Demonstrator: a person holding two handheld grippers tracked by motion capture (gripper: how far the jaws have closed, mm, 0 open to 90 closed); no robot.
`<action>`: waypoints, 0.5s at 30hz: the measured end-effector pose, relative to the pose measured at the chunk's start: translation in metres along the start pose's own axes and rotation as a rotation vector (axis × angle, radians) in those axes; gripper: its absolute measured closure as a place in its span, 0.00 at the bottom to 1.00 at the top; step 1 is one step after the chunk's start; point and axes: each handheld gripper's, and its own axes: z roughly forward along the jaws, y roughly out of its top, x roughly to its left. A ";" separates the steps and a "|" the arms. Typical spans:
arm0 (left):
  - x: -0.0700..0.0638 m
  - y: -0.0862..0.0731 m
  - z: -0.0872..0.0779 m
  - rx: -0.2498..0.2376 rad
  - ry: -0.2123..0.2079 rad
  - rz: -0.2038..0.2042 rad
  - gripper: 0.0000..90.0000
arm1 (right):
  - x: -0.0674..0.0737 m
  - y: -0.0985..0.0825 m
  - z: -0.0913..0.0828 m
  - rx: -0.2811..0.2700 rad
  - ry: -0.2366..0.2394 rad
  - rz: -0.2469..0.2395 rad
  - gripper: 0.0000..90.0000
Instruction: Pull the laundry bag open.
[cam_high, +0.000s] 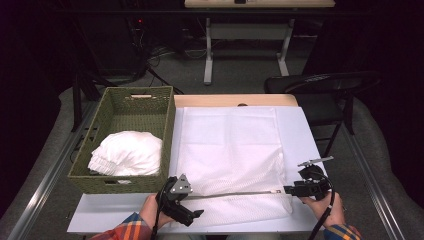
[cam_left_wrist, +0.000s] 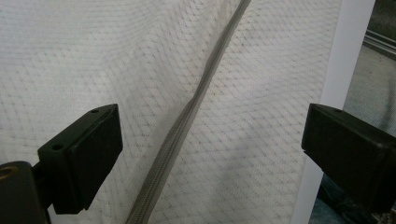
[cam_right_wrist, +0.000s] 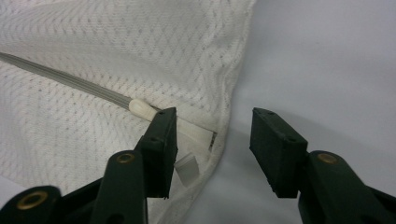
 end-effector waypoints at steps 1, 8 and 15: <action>0.000 0.000 0.000 -0.003 0.001 -0.004 0.06 | 0.000 0.001 0.001 0.008 0.005 -0.004 0.59; 0.000 0.000 0.002 0.003 -0.006 0.002 0.06 | 0.005 0.007 0.012 0.057 -0.022 0.003 0.63; -0.001 0.001 0.003 -0.001 -0.013 0.001 0.06 | 0.005 0.008 0.017 0.083 -0.024 0.011 0.66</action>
